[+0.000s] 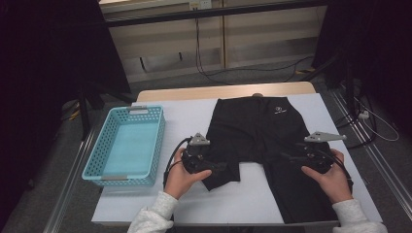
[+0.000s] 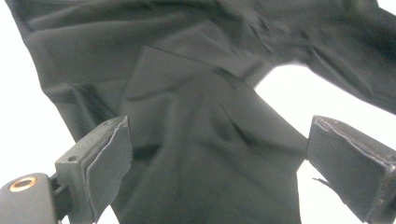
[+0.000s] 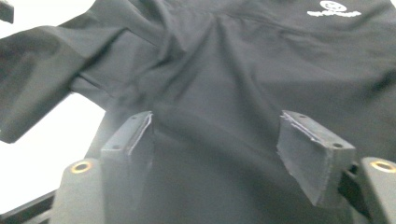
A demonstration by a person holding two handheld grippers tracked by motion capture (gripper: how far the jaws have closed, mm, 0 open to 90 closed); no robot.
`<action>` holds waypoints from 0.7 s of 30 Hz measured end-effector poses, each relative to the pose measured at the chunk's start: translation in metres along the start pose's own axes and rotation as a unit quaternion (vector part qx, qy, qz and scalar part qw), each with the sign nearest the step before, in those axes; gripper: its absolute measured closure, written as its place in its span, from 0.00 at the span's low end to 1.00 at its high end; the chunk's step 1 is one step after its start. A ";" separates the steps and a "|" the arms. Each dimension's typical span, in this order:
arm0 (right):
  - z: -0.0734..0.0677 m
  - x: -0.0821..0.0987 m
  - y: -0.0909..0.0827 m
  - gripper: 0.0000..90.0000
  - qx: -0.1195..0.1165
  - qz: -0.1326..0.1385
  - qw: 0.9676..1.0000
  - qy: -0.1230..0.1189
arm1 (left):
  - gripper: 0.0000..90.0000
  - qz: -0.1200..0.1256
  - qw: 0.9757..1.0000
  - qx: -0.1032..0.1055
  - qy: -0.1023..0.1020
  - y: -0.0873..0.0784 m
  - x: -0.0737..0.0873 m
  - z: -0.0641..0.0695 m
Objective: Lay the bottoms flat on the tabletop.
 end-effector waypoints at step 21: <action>-0.037 -0.004 0.005 0.26 -0.027 0.005 0.999 -0.022 | 0.55 -0.057 0.996 -0.008 0.069 0.016 0.035 0.024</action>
Point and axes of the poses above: each handheld gripper's, and its own axes: y roughly forward along the jaws, x roughly out of its underside, z roughly to its right, the point moved 9 cm from there along y, roughly forward along the jaws, and after that the axes turned 13 degrees about -z, right-handed, at the moved point
